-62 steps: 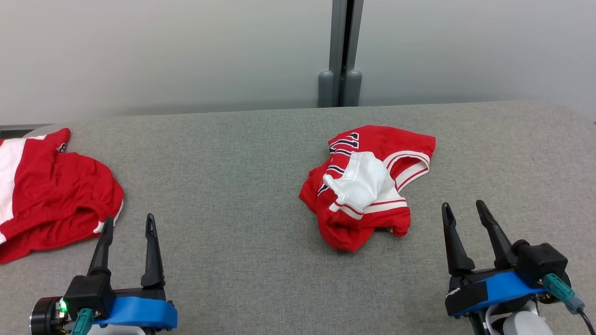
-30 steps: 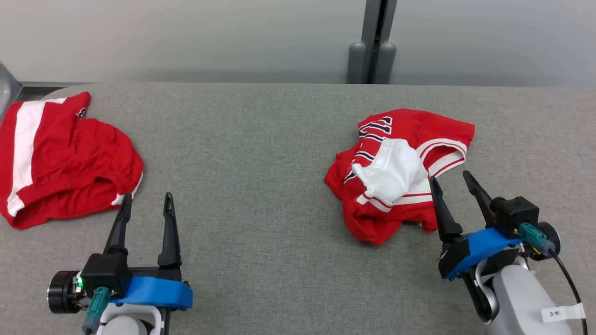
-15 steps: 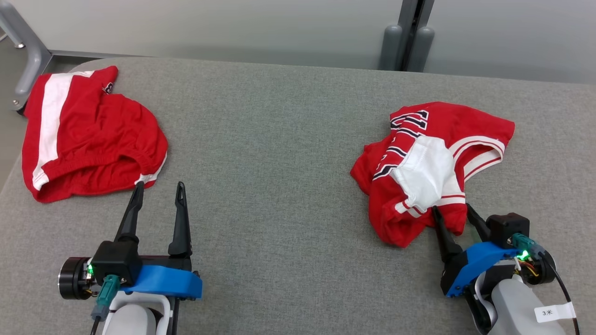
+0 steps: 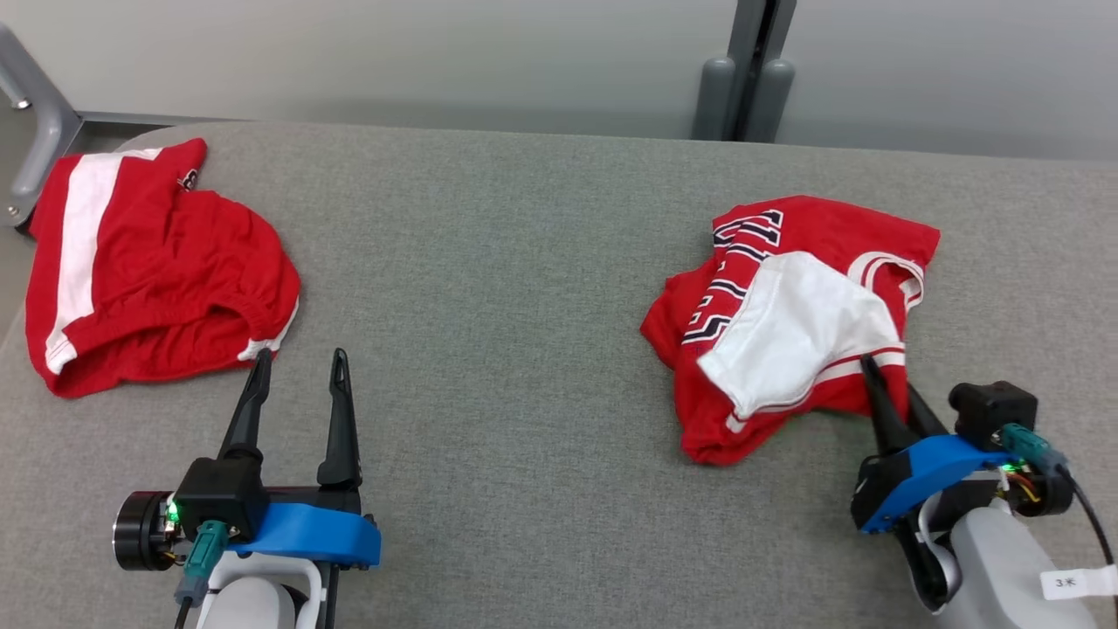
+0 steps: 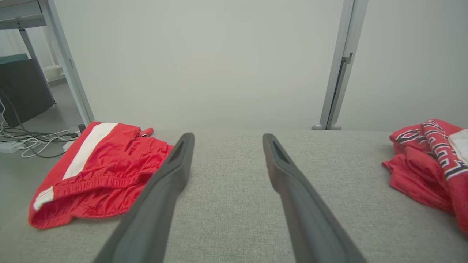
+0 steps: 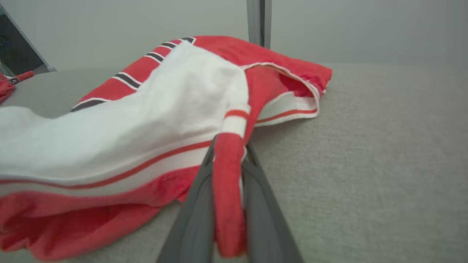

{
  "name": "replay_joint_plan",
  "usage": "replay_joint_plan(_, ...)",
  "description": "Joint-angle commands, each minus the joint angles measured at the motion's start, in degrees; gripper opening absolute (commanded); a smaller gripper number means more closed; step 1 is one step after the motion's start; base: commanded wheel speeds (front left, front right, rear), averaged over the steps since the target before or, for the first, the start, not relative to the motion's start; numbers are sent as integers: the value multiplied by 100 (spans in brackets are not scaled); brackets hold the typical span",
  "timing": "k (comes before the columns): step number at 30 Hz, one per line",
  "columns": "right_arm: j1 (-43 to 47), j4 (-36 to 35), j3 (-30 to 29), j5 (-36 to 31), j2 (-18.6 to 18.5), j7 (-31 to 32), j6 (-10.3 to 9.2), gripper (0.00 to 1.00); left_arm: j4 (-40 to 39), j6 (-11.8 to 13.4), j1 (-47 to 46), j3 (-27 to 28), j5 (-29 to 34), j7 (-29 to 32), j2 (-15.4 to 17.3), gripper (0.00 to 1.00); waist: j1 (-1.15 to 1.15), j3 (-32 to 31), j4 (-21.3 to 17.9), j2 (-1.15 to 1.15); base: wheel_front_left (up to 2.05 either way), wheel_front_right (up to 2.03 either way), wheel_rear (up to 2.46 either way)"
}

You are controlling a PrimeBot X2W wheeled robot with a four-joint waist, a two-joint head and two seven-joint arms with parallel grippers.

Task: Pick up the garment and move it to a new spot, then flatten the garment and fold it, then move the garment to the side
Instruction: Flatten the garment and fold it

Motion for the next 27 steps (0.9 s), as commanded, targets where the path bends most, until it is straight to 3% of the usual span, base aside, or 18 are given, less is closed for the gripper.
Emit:
replay_joint_plan(1,112,-119,-85,-34,-107,-20,1,0,-7,-6,38,4,3,-15,-4,100,0,-74,-99,0,0,0,0)
replay_joint_plan(12,422,-1060,-1133,-261,-876,-20,1,0,14,-1,70,-64,-32,-15,-31,100,0,-226,-357,0,0,0,0)
replay_joint_plan(17,413,-1463,-1398,-413,-1016,-20,1,0,29,-12,112,-43,-58,-15,-35,100,0,-292,-327,0,0,0,0)
replay_joint_plan(21,284,-1774,-1184,-503,-960,-20,1,0,26,2,151,-52,-77,-15,-40,100,0,-360,-264,0,0,0,0)
replay_joint_plan(27,-67,-2028,-189,-500,-695,-20,1,0,40,-8,151,-87,-102,-15,-44,100,0,-427,-124,0,0,0,0)
